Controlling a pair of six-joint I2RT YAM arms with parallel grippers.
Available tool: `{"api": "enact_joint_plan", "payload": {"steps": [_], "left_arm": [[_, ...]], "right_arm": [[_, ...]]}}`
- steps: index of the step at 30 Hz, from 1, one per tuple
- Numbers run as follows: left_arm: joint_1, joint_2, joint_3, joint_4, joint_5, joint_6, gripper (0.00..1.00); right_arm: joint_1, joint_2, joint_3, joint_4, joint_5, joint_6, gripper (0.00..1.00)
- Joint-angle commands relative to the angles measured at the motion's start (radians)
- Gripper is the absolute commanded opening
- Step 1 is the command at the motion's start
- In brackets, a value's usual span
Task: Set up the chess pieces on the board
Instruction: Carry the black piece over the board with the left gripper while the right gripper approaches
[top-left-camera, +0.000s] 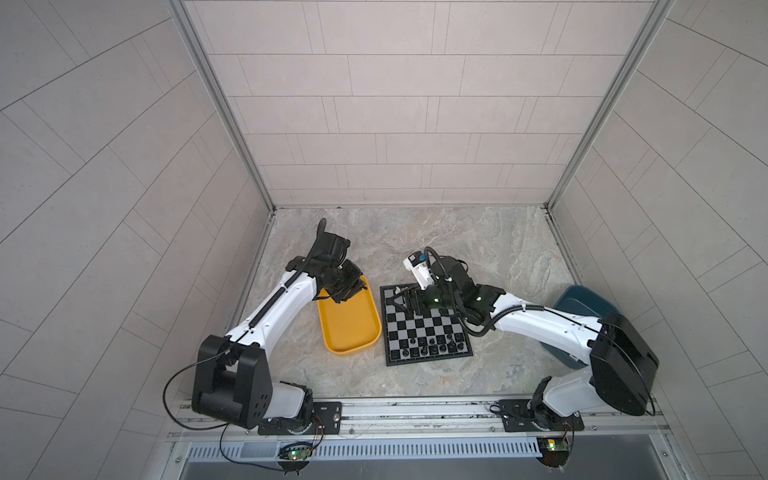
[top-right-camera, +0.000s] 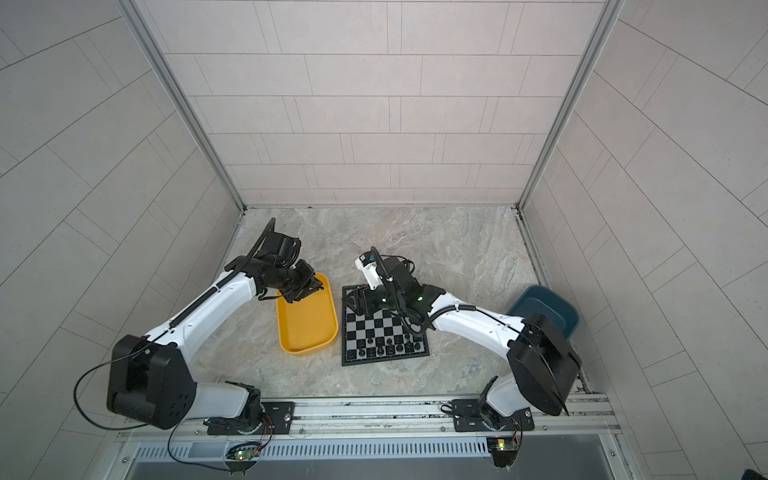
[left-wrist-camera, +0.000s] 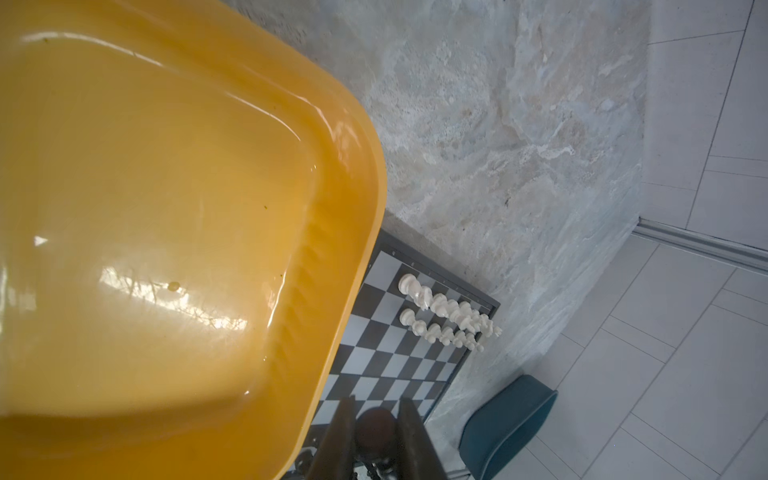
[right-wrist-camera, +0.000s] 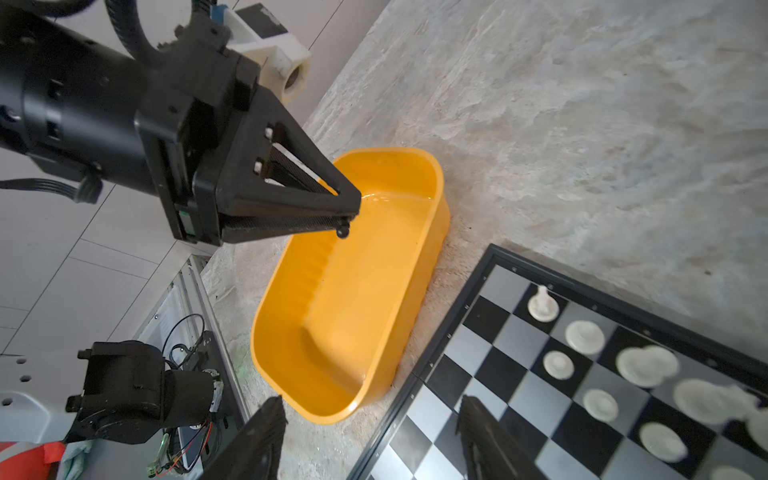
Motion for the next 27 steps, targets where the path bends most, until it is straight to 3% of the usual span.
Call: {"api": "enact_joint_plan", "payload": {"steps": [1,11,24,27], "left_arm": [[-0.019,-0.038,-0.019,0.006,0.051,-0.083,0.19],[-0.036,-0.055,-0.026,0.022,0.076,-0.107,0.18],[-0.036,-0.081,-0.065,0.059,0.092,-0.139,0.19],[-0.037,-0.086,-0.074,0.076,0.095,-0.150,0.19]], "right_arm": [[0.025,0.048,0.055,0.099,0.024,0.010,0.66],[0.041,0.172,0.153,0.114,-0.005,0.047,0.55],[0.040,0.222,0.185,0.101,-0.026,0.070,0.28],[0.041,0.232,0.187,0.103,-0.028,0.076,0.26]]}}
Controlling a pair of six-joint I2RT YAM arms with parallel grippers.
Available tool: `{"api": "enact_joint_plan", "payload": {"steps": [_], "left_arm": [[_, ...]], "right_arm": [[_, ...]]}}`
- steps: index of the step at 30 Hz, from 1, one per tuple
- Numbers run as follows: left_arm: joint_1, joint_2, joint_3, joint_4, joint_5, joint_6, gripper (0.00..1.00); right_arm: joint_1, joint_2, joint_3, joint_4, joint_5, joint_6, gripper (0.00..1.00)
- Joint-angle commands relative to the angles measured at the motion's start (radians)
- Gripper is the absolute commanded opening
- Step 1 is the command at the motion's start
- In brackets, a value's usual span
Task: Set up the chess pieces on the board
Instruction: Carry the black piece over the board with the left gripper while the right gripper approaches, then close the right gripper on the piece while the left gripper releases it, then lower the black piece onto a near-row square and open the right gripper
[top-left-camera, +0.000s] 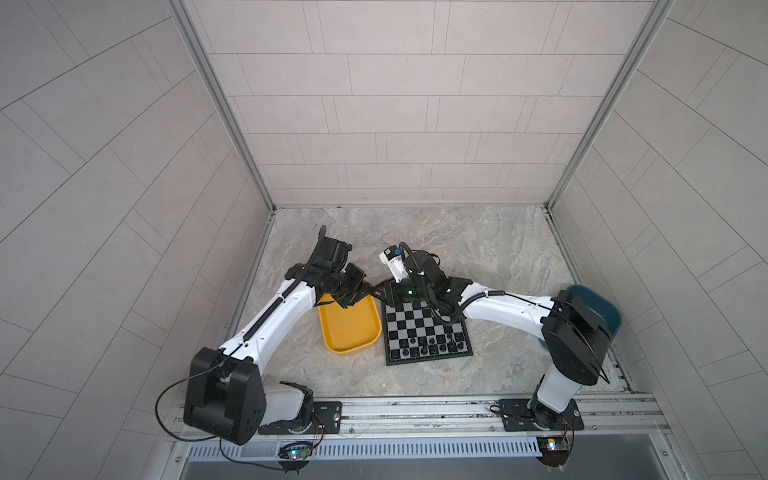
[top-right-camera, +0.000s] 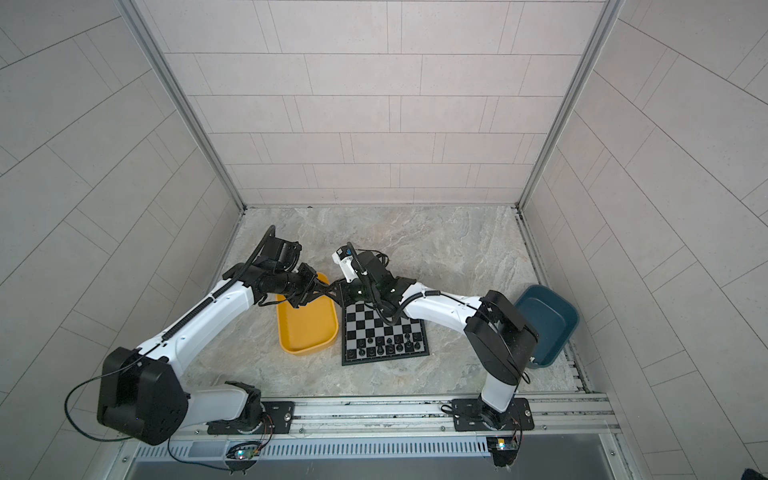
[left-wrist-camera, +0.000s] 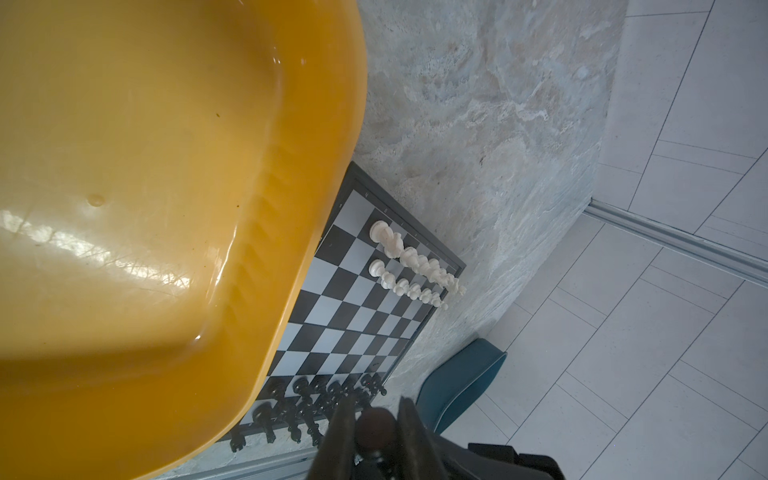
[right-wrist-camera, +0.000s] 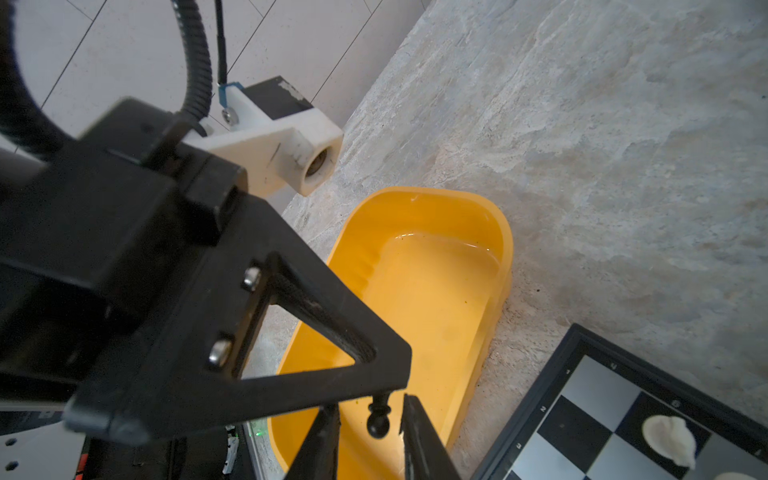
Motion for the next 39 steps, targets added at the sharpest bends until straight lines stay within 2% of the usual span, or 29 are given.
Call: {"api": "enact_joint_plan", "payload": {"steps": [1,7,12,14,16,19,20,23,25,26,29,31,35,39], "left_arm": [[-0.003,-0.025,-0.019,0.019,0.010,-0.018,0.19],[-0.003,-0.041,-0.033,0.029,0.010,-0.037,0.19],[-0.003,-0.060,-0.048,0.029,-0.005,-0.042,0.19],[-0.003,-0.057,-0.050,0.033,-0.009,-0.024,0.23],[0.003,-0.049,-0.049,0.039,-0.011,0.031,0.34],[0.028,-0.040,-0.025,0.006,-0.020,0.212,0.75],[0.037,-0.042,-0.008,-0.043,-0.050,0.297,0.83],[0.053,-0.079,0.006,-0.139,-0.121,0.528,0.89],[0.059,-0.119,0.005,-0.191,-0.161,0.638,0.94],[0.060,-0.142,0.004,-0.214,-0.189,0.687,1.00],[0.059,-0.211,-0.016,-0.241,-0.246,0.781,1.00],[0.059,-0.257,-0.045,-0.218,-0.234,0.816,1.00],[0.060,-0.318,-0.098,-0.174,-0.173,0.834,1.00],[0.060,-0.368,-0.080,-0.206,-0.216,0.846,1.00]], "right_arm": [[0.004,0.017,0.023,0.007,-0.006,0.013,0.25],[0.004,0.025,0.038,0.002,-0.003,0.015,0.14],[0.004,0.026,0.046,-0.008,0.012,0.013,0.02],[0.004,0.022,0.046,-0.017,0.018,0.009,0.00],[0.004,0.005,0.045,-0.041,0.016,-0.004,0.00],[0.001,-0.065,0.040,-0.165,0.049,-0.050,0.00],[-0.004,-0.092,0.038,-0.229,0.068,-0.073,0.00],[-0.008,-0.147,0.057,-0.481,0.106,-0.151,0.00],[-0.007,-0.164,0.079,-0.659,0.136,-0.193,0.00],[-0.003,-0.167,0.095,-0.747,0.155,-0.207,0.00],[0.033,-0.148,0.151,-0.942,0.219,-0.259,0.00],[0.065,-0.111,0.198,-1.016,0.249,-0.261,0.00],[0.107,0.028,0.311,-1.098,0.227,-0.272,0.00],[0.156,0.150,0.391,-1.135,0.243,-0.265,0.00]]}}
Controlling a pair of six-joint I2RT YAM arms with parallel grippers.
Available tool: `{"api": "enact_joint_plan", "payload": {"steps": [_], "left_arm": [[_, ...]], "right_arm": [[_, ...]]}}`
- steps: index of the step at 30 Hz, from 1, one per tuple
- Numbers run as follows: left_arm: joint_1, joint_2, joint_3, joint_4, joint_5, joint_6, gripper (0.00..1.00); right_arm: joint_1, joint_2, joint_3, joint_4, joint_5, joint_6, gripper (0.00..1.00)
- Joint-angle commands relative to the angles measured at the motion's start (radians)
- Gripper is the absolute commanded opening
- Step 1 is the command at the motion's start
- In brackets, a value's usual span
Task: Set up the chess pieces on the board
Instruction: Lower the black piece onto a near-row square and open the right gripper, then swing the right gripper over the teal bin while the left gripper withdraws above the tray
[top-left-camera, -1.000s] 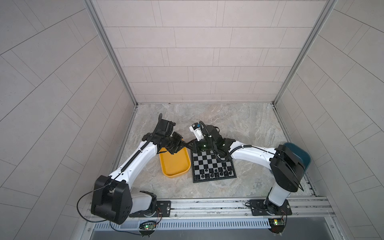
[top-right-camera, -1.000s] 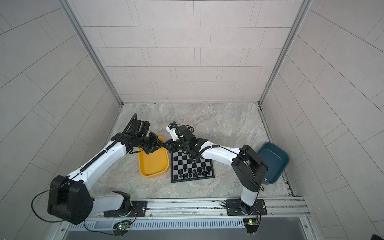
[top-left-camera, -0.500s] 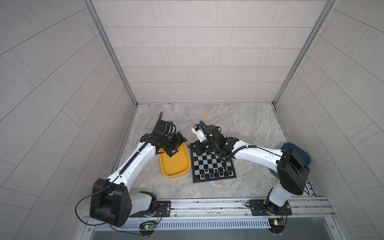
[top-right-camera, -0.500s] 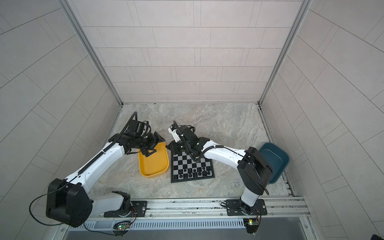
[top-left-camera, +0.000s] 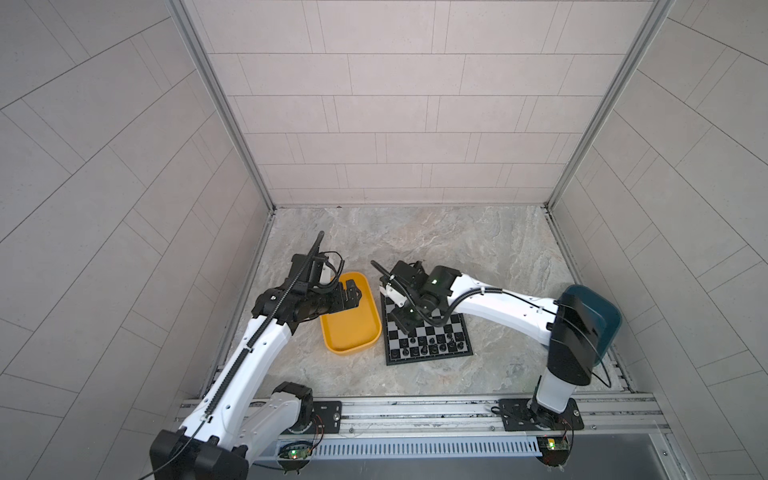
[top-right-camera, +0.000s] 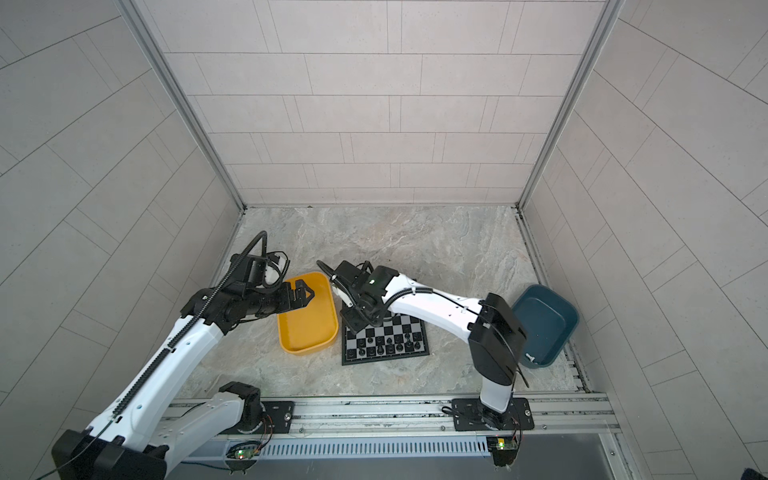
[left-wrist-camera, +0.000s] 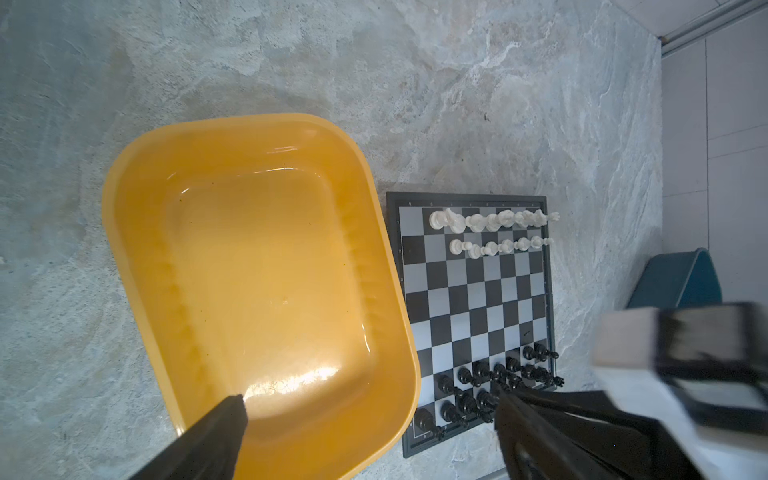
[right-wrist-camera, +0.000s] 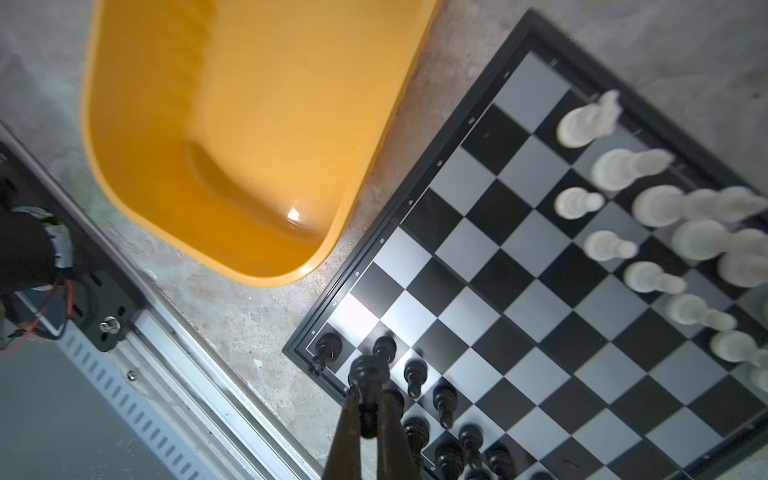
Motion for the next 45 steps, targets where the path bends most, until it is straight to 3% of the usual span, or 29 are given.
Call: {"api": "enact_joint_plan", "payload": {"steps": [1,7,27,31,40,45], "left_arm": [[0.002,-0.043,0.012,-0.034,-0.039,0.060,1.00],[0.003,-0.095,0.039,-0.095,-0.210,0.022,1.00],[0.001,-0.107,0.037,-0.103,-0.234,0.012,1.00],[0.001,-0.107,0.038,-0.104,-0.236,0.011,1.00],[0.000,-0.105,0.034,-0.101,-0.237,0.010,1.00],[0.000,-0.090,0.043,-0.094,-0.254,0.003,1.00]], "right_arm": [[0.032,0.064,0.034,-0.109,0.028,-0.014,0.00],[0.066,0.150,0.062,-0.108,0.031,0.001,0.00],[0.070,0.231,0.108,-0.119,0.013,-0.001,0.00],[0.071,0.235,0.115,-0.117,0.010,-0.003,0.18],[0.070,0.224,0.149,-0.123,0.019,-0.003,0.25],[0.011,0.091,0.209,-0.120,0.068,0.015,0.37]]}}
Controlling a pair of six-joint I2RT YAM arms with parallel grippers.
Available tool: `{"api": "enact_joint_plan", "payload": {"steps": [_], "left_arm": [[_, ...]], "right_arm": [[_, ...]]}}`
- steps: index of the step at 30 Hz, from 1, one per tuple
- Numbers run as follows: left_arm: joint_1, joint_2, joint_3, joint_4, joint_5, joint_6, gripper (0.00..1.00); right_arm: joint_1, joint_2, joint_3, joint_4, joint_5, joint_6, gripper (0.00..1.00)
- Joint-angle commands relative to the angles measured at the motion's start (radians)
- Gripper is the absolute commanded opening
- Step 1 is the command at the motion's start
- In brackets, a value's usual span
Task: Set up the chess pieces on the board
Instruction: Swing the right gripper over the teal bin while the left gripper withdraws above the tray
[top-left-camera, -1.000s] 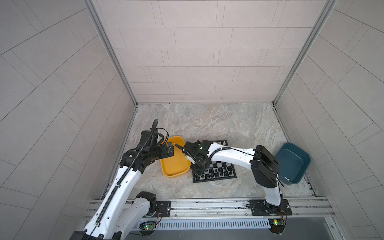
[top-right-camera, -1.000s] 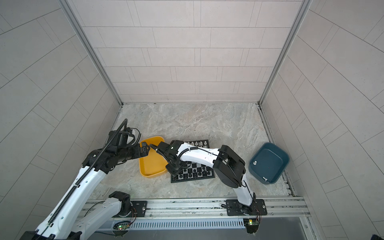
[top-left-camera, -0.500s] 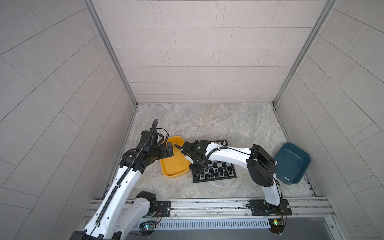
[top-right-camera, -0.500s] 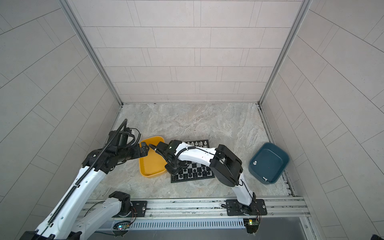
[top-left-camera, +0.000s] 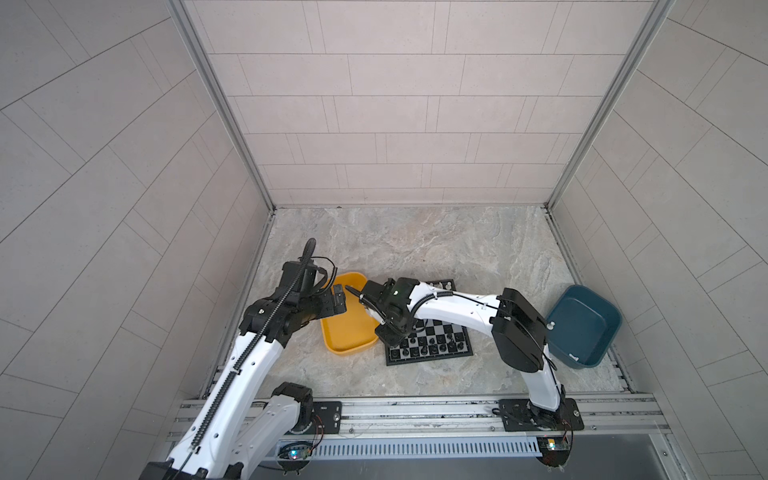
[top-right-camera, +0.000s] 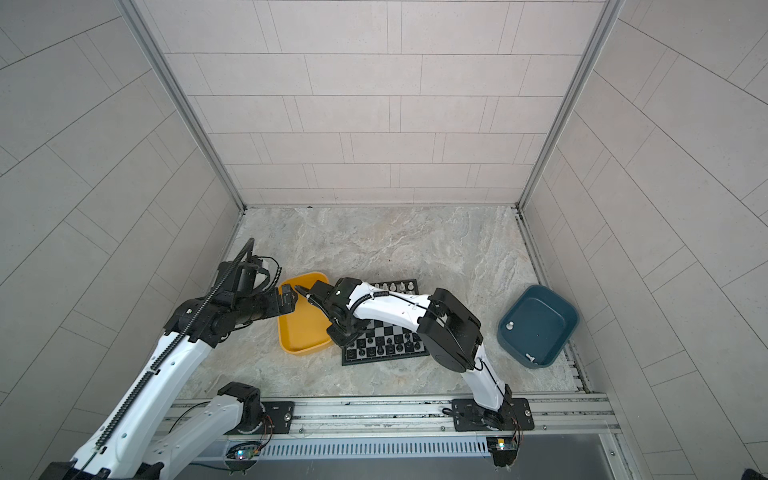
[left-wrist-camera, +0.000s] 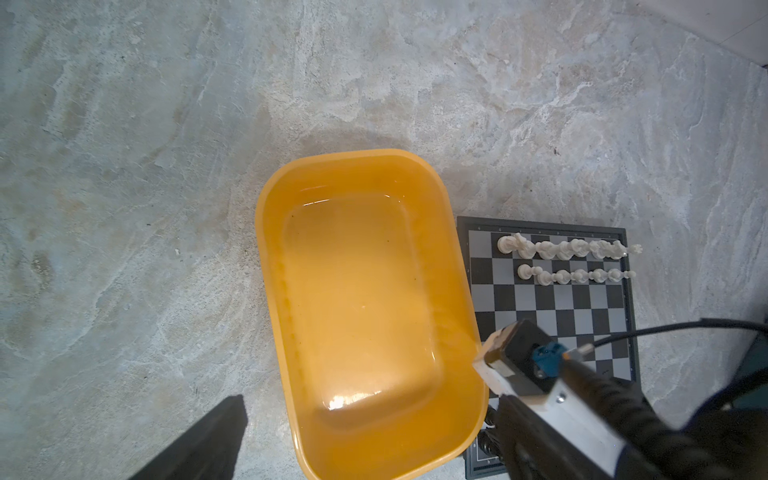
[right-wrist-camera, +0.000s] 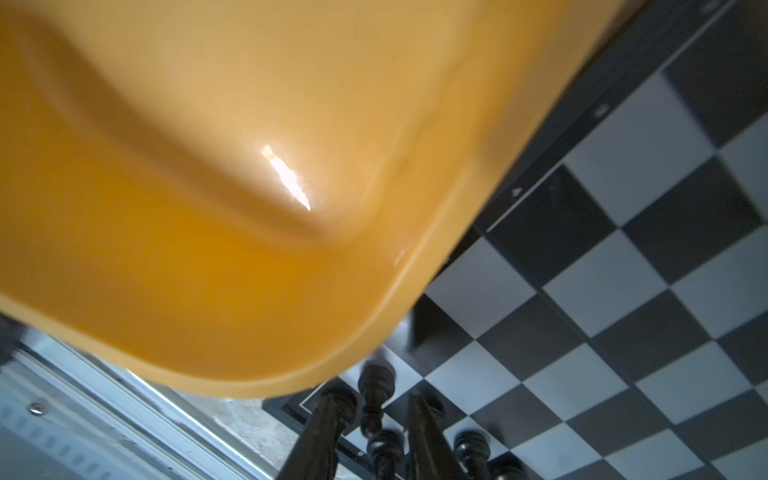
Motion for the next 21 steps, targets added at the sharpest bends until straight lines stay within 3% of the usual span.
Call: {"api": "enact_joint_plan", "payload": {"steps": [1,7,12,14,21], "left_arm": [[0.000,0.008,0.035,0.003,-0.008,-0.012,1.00],[-0.032,0.066,0.058,0.134,0.224,-0.032,1.00],[-0.164,0.183,0.135,0.184,0.277,-0.037,1.00],[-0.205,0.215,0.143,0.205,0.300,-0.036,1.00],[-0.286,0.313,0.152,0.216,0.349,0.004,1.00]], "right_arm": [[-0.069,-0.158,0.046,-0.016,0.054,0.017,0.40],[-0.352,-0.458,-0.144,0.042,0.202,0.104,0.58],[-0.695,-0.765,-0.491,0.203,0.288,0.200,0.84],[-0.830,-0.879,-0.604,0.274,0.314,0.215,0.99],[-1.151,-0.924,-0.759,0.327,0.378,0.234,0.99]]}}
